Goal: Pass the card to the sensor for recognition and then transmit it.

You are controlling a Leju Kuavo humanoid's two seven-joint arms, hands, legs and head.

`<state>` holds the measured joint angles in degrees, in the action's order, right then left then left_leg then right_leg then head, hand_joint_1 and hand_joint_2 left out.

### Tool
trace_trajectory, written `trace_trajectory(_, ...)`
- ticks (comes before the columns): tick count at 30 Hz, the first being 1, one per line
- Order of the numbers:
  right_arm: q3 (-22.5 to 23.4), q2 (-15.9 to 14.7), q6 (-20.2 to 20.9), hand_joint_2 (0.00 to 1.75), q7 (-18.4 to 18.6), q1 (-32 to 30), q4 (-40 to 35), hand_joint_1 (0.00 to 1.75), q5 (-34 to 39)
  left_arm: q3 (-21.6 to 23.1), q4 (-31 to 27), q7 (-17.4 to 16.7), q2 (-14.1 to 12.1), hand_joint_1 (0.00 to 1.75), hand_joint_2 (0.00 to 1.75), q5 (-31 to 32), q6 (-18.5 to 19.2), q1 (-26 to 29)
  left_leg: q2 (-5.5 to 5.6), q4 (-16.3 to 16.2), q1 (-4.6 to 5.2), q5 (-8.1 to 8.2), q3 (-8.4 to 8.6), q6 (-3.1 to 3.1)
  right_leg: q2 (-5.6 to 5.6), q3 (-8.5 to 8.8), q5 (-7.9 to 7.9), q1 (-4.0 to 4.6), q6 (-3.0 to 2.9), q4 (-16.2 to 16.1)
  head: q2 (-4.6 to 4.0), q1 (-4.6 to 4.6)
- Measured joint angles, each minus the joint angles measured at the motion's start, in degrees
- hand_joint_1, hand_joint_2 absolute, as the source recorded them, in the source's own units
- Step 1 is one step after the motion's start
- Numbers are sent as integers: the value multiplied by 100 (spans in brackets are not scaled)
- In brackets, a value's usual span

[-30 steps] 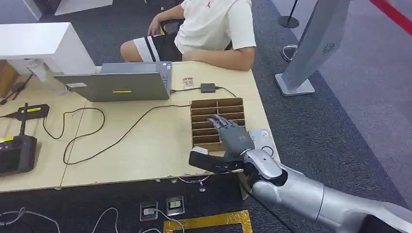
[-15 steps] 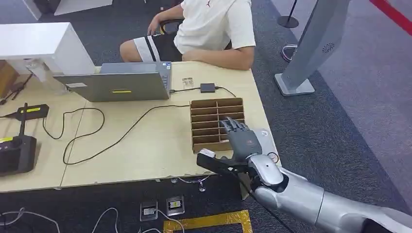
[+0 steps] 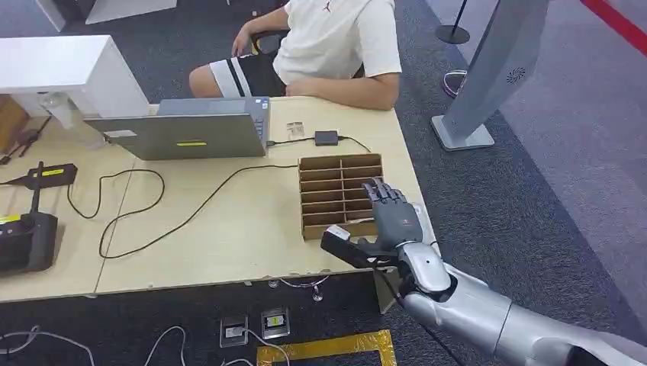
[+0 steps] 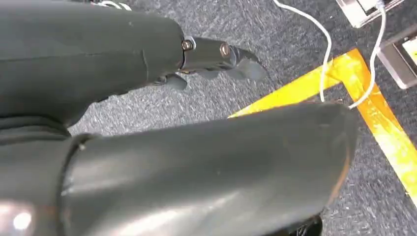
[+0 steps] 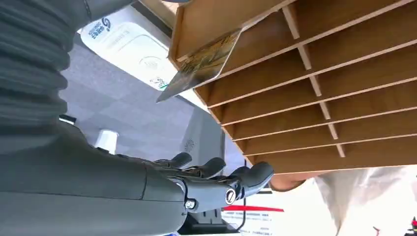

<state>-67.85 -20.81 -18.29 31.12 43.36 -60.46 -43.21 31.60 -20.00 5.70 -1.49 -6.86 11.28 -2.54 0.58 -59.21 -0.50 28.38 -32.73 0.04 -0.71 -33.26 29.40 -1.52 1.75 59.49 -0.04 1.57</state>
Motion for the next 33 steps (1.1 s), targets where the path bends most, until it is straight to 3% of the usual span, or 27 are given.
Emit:
trace_trajectory(28,182,74,-88,175,-199,-108,525,0,57,166,-100,-109,-9,0,0,-72,0,-16,0,0,0,0,-1,0,1,1,0,0,0,0,0,-2)
trace_trajectory(29,182,90,-85,175,-199,-110,538,31,59,188,-112,-109,-9,0,0,-77,0,-17,0,0,0,0,-1,0,1,1,0,0,0,0,0,0)
trace_trajectory(30,182,92,-85,175,-199,-111,547,159,59,217,-124,-109,-11,0,0,-77,0,-17,0,0,0,0,-1,0,1,1,0,0,0,0,0,-2)
trace_trajectory(31,182,96,-79,175,-206,-112,560,175,59,245,-129,-111,-11,0,0,-79,0,-17,0,0,0,0,-1,0,1,1,0,0,0,0,0,-2)
trace_trajectory(33,182,114,-35,175,-223,-114,577,175,63,258,-140,-114,-11,0,0,-98,0,-16,0,0,0,0,-1,0,1,1,0,0,0,0,0,0)
